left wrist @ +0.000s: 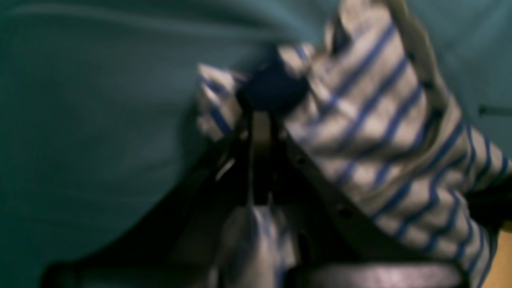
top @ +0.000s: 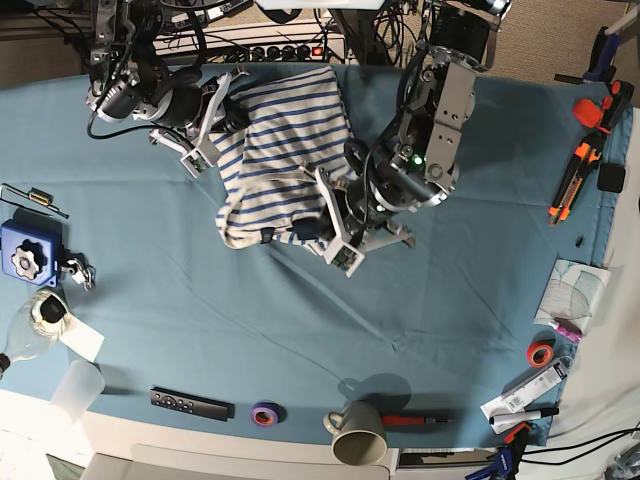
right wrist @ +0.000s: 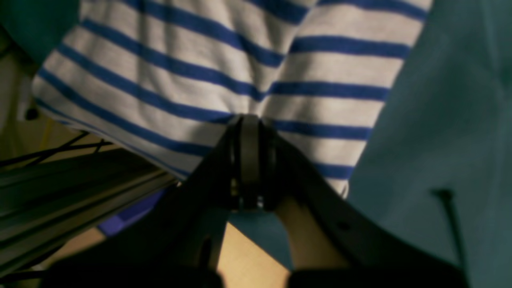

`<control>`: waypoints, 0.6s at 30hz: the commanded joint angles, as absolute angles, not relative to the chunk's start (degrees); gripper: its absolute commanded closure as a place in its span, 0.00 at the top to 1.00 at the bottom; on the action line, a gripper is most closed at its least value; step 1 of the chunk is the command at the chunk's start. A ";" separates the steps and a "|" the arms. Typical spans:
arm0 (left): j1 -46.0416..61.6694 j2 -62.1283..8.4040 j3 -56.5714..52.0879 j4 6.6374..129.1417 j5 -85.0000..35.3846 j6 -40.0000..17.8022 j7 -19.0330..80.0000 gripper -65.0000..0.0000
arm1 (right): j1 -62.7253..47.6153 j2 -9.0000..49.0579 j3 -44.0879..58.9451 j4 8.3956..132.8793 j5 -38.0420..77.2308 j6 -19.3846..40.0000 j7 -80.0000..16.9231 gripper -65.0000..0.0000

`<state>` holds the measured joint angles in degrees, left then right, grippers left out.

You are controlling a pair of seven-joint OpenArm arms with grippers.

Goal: Fold the T-shirt properly
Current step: 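Press and smooth the shirt flat with both grippers, then release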

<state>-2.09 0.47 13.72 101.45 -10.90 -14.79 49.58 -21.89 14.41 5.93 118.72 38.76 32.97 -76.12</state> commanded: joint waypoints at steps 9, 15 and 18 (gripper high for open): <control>-2.81 0.93 9.89 107.53 -9.19 -14.76 55.37 0.01 | -21.12 14.92 8.56 124.84 32.73 33.12 -71.31 0.03; -0.64 0.75 2.31 110.61 -9.19 -14.81 55.77 0.01 | -21.12 14.92 17.45 124.84 34.09 33.10 -70.83 0.03; 1.74 0.75 -2.52 111.92 -9.19 -14.83 56.21 0.01 | -21.28 14.92 22.70 124.84 36.34 33.10 -71.00 0.03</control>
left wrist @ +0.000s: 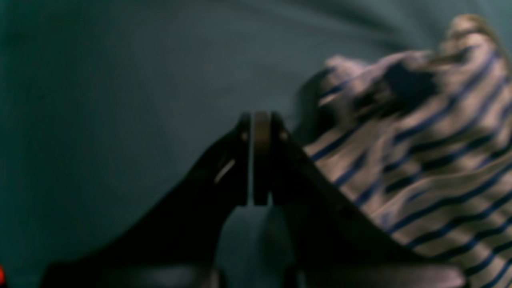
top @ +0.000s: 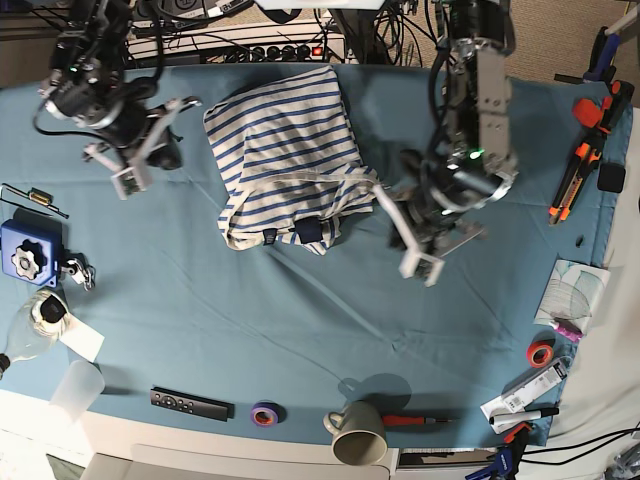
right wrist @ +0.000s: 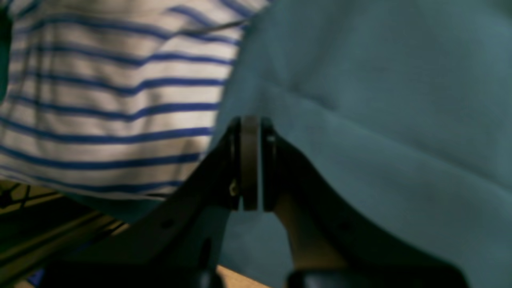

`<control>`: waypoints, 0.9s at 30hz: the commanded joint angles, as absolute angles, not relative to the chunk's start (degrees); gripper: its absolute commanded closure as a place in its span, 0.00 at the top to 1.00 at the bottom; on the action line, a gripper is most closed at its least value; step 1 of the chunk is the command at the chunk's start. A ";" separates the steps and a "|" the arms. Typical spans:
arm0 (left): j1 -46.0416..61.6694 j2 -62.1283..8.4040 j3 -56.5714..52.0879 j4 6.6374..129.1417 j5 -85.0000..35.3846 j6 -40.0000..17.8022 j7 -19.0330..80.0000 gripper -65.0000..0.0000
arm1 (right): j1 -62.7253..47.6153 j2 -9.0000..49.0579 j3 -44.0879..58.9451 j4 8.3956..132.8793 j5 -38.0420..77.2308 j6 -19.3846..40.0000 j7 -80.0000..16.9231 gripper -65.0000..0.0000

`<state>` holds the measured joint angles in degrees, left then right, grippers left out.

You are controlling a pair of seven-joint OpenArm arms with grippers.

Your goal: Fold the T-shirt properly

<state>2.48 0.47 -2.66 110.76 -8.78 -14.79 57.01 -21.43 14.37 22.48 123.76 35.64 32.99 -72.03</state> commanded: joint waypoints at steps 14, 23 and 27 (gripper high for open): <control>17.04 -5.15 -17.19 124.77 -16.78 -16.49 59.59 0.01 | -26.68 14.92 28.18 124.84 42.89 32.97 -75.18 0.03; 26.44 -7.97 -18.92 125.08 -16.75 -16.29 61.45 0.00 | -31.29 12.78 28.18 124.90 47.83 32.58 -79.68 0.03; 28.67 -7.99 -21.65 125.29 -16.75 -16.43 63.94 0.00 | -35.00 11.33 28.18 124.90 49.54 32.75 -80.00 0.03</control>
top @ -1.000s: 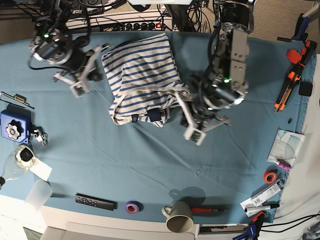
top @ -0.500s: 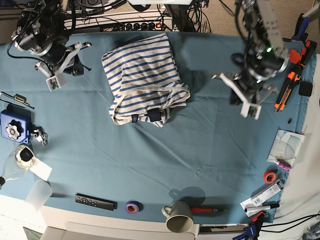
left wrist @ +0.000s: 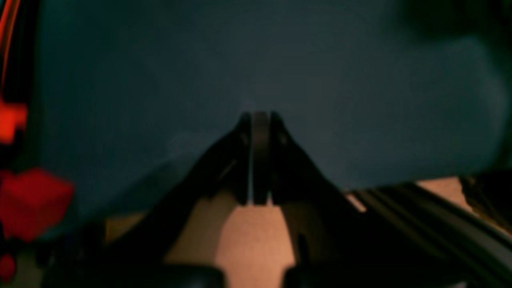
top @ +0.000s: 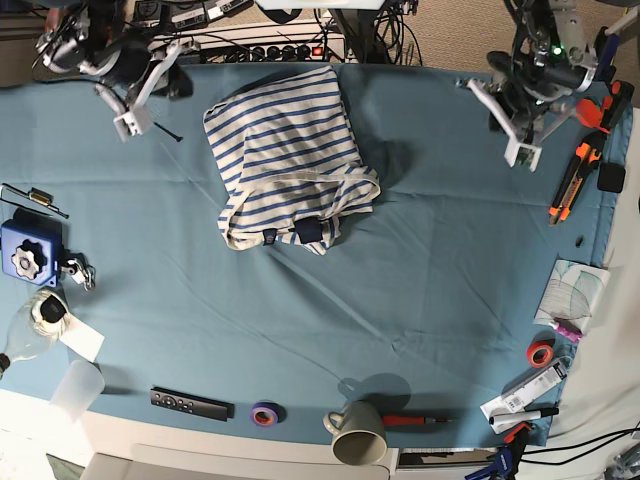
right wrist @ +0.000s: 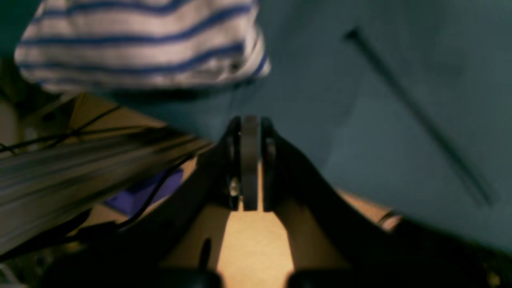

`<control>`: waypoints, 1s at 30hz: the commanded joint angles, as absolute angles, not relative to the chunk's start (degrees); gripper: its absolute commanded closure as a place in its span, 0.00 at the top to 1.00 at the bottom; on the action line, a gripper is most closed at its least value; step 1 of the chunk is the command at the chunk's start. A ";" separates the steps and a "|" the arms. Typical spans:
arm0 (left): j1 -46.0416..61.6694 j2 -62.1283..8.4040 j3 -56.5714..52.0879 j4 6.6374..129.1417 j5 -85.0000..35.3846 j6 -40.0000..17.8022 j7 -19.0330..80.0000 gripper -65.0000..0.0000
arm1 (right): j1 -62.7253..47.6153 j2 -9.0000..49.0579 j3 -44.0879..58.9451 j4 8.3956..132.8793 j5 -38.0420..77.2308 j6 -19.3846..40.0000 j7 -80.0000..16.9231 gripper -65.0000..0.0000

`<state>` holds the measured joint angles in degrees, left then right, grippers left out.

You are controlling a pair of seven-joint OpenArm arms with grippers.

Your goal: Fold the T-shirt properly

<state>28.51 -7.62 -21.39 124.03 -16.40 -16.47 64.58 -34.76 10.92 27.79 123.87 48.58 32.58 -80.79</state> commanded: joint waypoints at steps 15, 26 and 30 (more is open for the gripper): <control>40.25 -7.94 -31.27 128.11 -29.41 -18.04 70.89 0.00 | -49.12 10.94 28.18 124.88 49.45 32.80 -80.00 0.03; 48.60 -7.94 -31.27 126.30 -30.09 -18.04 70.83 0.00 | -53.80 10.98 28.12 123.15 41.91 32.77 -80.00 0.03; 48.75 -7.94 -31.27 120.88 -30.06 -19.57 68.69 0.00 | -53.74 11.20 27.31 118.21 41.43 33.08 -78.08 0.03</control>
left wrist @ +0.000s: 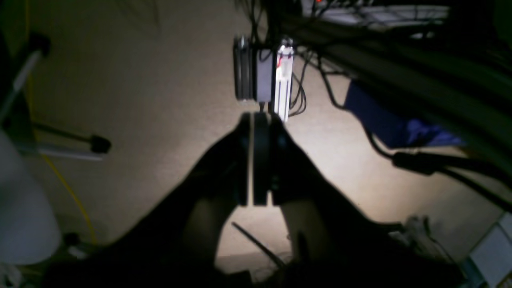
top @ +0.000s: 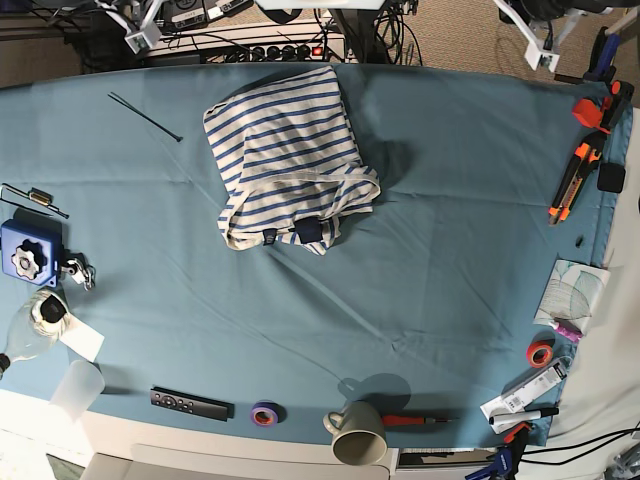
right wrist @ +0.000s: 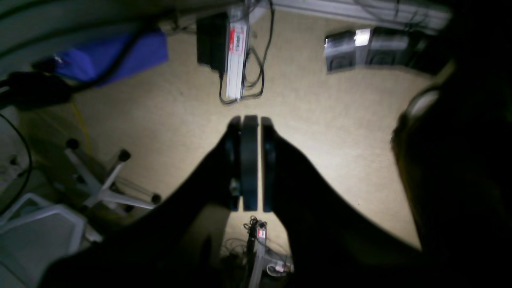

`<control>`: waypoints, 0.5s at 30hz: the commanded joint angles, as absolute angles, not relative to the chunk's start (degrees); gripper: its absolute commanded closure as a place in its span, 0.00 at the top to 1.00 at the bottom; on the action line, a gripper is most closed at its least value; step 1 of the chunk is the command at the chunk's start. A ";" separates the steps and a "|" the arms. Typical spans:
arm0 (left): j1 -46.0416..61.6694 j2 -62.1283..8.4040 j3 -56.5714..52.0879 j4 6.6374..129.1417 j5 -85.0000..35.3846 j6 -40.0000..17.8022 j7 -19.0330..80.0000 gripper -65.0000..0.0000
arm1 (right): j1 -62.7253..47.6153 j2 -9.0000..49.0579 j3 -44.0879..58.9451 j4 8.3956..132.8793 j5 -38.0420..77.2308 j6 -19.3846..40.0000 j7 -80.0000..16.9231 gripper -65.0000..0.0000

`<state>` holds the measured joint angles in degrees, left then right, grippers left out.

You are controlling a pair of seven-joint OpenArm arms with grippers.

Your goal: Fold the T-shirt properly

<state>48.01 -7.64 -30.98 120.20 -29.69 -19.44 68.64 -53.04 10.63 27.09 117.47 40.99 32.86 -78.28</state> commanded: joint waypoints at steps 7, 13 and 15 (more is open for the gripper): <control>47.35 -7.97 -31.27 105.71 -29.02 -20.75 62.70 0.00 | -48.90 12.69 20.49 103.92 32.47 34.28 -74.39 0.03; 43.31 -7.94 -31.27 93.10 -26.76 -24.12 59.90 0.00 | -42.06 13.19 14.92 89.71 28.25 34.26 -71.33 0.03; 41.52 -7.97 -31.27 88.86 -25.45 -24.08 58.30 0.00 | -39.66 13.19 13.45 85.19 26.33 34.28 -69.76 0.03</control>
